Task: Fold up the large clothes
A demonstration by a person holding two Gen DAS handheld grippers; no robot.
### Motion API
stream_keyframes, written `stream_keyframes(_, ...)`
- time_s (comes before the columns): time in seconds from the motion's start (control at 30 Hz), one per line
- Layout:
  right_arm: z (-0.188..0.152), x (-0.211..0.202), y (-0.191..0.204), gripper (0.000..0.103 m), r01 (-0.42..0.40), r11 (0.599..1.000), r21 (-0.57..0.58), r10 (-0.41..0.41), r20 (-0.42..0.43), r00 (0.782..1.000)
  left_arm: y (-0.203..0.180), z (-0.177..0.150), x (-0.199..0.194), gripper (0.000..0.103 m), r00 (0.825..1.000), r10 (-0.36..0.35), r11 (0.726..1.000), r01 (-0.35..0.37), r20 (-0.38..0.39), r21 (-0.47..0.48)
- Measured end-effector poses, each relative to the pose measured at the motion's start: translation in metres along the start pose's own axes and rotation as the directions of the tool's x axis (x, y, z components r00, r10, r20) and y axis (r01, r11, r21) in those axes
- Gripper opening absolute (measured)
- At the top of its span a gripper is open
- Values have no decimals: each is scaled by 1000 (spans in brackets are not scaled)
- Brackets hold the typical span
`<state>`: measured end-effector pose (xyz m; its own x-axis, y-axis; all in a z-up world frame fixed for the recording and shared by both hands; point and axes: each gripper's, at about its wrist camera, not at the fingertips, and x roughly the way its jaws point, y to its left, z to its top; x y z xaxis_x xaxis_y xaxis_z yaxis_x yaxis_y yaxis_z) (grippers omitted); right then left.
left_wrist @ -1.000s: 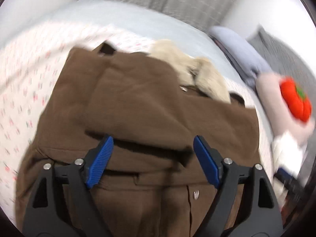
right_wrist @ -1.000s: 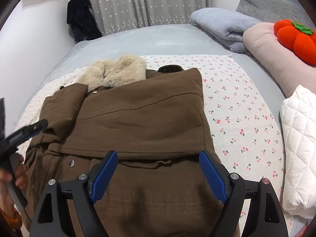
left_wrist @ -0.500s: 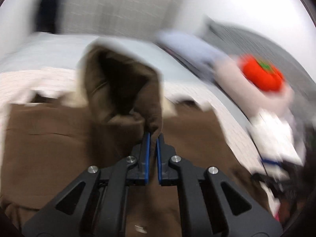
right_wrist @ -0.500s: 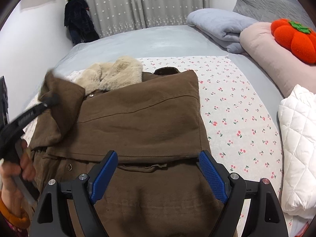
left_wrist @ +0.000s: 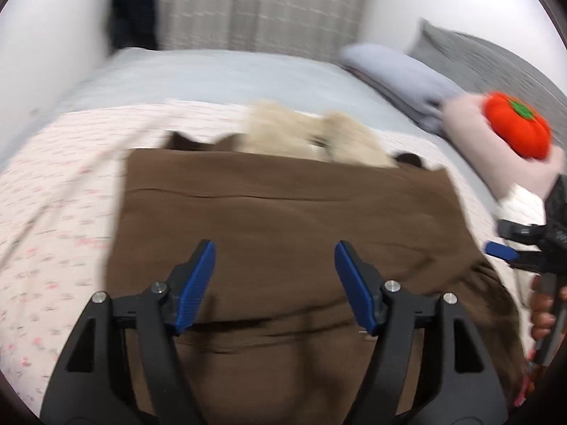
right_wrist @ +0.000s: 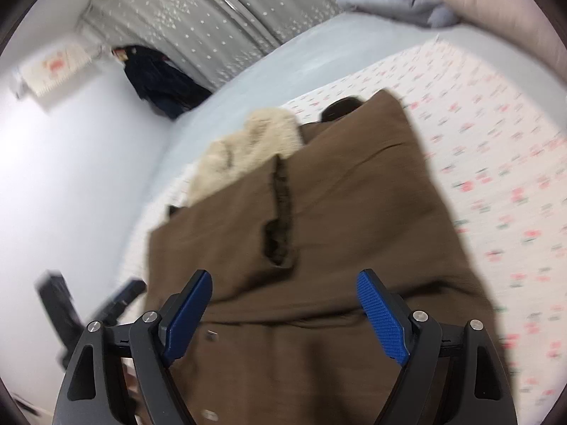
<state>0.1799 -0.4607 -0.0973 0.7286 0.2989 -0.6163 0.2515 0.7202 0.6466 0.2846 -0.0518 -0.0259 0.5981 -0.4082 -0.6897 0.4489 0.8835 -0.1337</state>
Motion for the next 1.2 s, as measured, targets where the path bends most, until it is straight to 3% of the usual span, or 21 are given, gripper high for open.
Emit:
stream_keyframes(0.07, 3, 16, 11, 79, -15, 1000, -15, 15, -13, 1000, 24, 4, 5, 71, 995, 98, 994, -98, -2, -50)
stream_keyframes(0.1, 6, 28, 17, 78, 6, 999, -37, -7, -15, 1000, 35, 4, 7, 71, 995, 102, 989, -100, 8, -112)
stream_keyframes(0.17, 8, 47, 22, 72, 57, 997, -49, -58, -35, 998, 63, -2, 7, 71, 1000, 10, 971, -7, 15, -239)
stream_keyframes(0.2, 10, 59, 23, 69, 80, 996, -46, -82, -54, 995, 68, -5, 8, 70, 1000, -3, 969, 7, 15, -248)
stream_keyframes(0.23, 12, 74, 22, 63, 106, 993, -44, -109, -82, 991, 69, -7, 9, 67, 1000, 5, 970, 0, 20, -241)
stream_keyframes(0.3, 12, 93, 24, 37, 155, 986, -66, -162, -111, 981, 73, -12, 16, 49, 1000, -2, 978, 7, 25, -206)
stream_keyframes(0.33, 11, 97, 28, 17, 168, 982, -83, -177, -109, 978, 77, -15, 17, 40, 1000, -13, 979, 14, 6, -205)
stream_keyframes(0.37, 9, 95, 37, 12, 190, 976, -108, -200, -85, 976, 83, -19, 25, 35, 1000, -18, 976, 12, -26, -216)
stream_keyframes(0.47, -1, 68, 69, 9, 220, 958, -185, -220, 19, 975, 97, -29, 34, 35, 998, -26, 968, 10, -61, -249)
stream_keyframes(0.63, -8, 55, 64, 8, 283, 936, -209, -272, 81, 959, 99, -29, 22, 35, 999, -28, 971, 20, -30, -239)
stream_keyframes(0.77, -23, 98, 39, 11, 374, 894, -247, -389, -17, 921, 99, -42, 42, 34, 995, -2, 975, -21, -102, -220)
stream_keyframes(0.87, -35, 97, 47, 18, 410, 857, -311, -417, 47, 908, 89, -45, 48, 34, 992, 59, 985, -76, -113, -153)
stream_keyframes(0.93, -36, 88, 50, 25, 412, 855, -314, -418, 54, 907, 86, -42, 46, 34, 990, 73, 985, -90, -119, -146)
stream_keyframes(1.0, -37, 74, 53, 27, 384, 869, -312, -390, 46, 920, 84, -38, 38, 38, 991, 53, 985, -72, -120, -157)
stream_keyframes(1.1, -40, 38, 51, 41, 365, 880, -302, -370, 43, 928, 80, -38, 23, 56, 990, 30, 984, -54, -134, -172)
stream_keyframes(1.17, -45, 12, 47, 63, 355, 891, -285, -354, 54, 934, 74, -39, 8, 77, 988, 45, 986, -68, -146, -152)
stream_keyframes(1.2, -48, 0, 45, 67, 348, 895, -280, -346, 60, 936, 70, -40, 3, 81, 986, 62, 988, -83, -158, -131)
